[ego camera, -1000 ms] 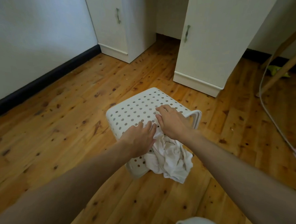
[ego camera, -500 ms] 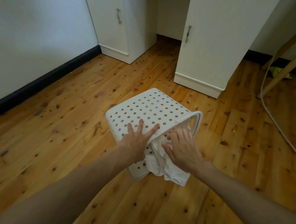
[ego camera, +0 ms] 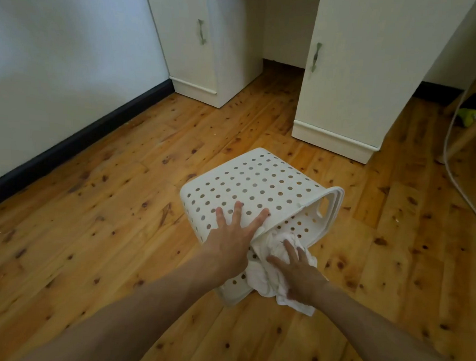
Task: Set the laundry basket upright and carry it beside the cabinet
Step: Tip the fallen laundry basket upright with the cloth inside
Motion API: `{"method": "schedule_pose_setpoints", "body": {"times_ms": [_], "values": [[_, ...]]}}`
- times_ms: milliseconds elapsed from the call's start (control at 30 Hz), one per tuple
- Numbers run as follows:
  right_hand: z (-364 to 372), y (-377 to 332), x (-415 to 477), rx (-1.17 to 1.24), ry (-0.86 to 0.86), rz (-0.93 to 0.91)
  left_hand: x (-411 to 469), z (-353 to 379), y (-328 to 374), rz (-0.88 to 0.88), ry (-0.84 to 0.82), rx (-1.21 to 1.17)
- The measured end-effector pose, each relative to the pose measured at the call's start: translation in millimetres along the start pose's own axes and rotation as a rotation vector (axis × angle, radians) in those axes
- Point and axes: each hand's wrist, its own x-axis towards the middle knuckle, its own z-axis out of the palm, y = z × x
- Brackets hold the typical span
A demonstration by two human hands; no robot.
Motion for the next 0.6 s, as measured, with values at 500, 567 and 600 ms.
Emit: {"method": "schedule_pose_setpoints", "body": {"times_ms": [500, 567, 600], "values": [[-2.5, 15.2, 3.3, 0.183, 0.196, 0.002, 5.4, 5.4, 5.0, -0.057, 0.031, 0.011], [-11.7, 16.6, 1.3, 0.217, 0.232, 0.013, 10.3, -2.9, -0.7, -0.082, 0.058, -0.015], [-18.6, 16.5, 0.1, 0.235, 0.256, 0.021, 12.0, -8.5, -5.1, -0.095, 0.07, -0.035]]}}
